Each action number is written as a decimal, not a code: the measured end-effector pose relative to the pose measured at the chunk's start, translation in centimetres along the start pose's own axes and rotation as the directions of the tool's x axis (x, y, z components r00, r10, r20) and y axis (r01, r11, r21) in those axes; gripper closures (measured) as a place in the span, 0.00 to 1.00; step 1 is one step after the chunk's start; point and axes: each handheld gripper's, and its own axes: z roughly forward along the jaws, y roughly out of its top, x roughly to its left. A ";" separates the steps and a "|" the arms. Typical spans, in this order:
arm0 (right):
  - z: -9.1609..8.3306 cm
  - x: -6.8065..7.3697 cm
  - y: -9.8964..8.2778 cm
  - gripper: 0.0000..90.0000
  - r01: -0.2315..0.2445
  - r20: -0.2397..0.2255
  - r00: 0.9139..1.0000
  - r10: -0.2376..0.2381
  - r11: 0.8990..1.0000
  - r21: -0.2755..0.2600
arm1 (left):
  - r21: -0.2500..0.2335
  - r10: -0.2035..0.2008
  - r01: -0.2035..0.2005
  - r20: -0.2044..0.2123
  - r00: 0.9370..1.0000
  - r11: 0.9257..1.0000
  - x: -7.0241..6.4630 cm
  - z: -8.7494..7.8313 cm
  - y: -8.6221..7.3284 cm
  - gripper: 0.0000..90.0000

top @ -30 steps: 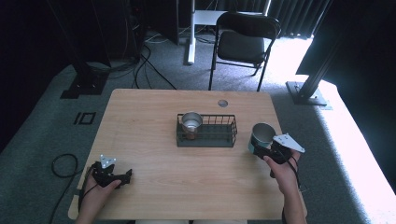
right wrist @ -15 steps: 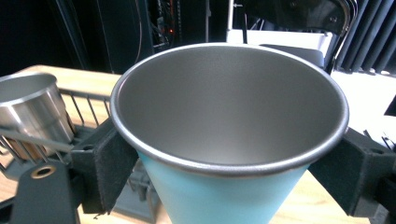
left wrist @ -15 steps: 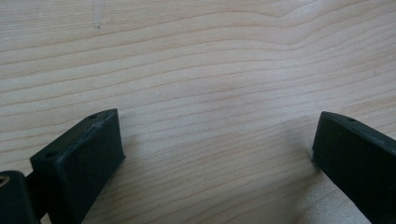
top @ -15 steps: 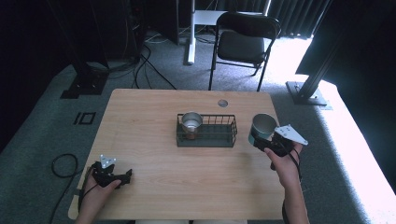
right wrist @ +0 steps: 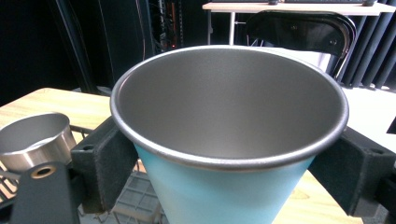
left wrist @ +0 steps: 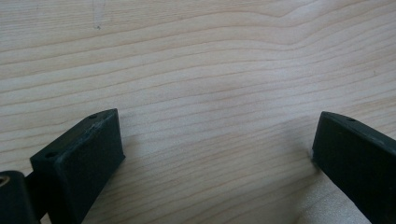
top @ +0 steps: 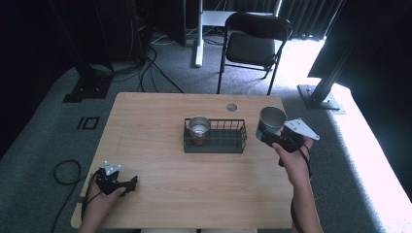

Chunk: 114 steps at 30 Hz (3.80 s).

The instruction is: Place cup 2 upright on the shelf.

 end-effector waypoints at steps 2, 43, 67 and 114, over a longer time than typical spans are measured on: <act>0.2 0.3 0.4 0.15 0.008 -0.004 1.000 -0.008 1.000 -0.003 | 0.000 0.000 0.000 0.000 1.000 1.000 0.0 0.0 0.0 0.03; 5.9 6.1 1.8 0.15 0.027 -0.114 0.993 -0.024 0.999 0.019 | 0.000 0.000 0.000 0.001 1.000 1.000 0.0 0.0 0.0 0.03; 9.3 8.2 -2.7 0.15 0.026 -0.125 0.992 -0.017 0.997 0.077 | 0.000 0.000 0.000 0.000 1.000 1.000 0.0 0.0 0.0 0.03; 7.8 7.4 -4.8 0.12 0.074 -0.147 0.987 -0.061 0.994 0.083 | 0.000 0.000 0.000 0.000 1.000 1.000 0.0 0.0 0.0 0.03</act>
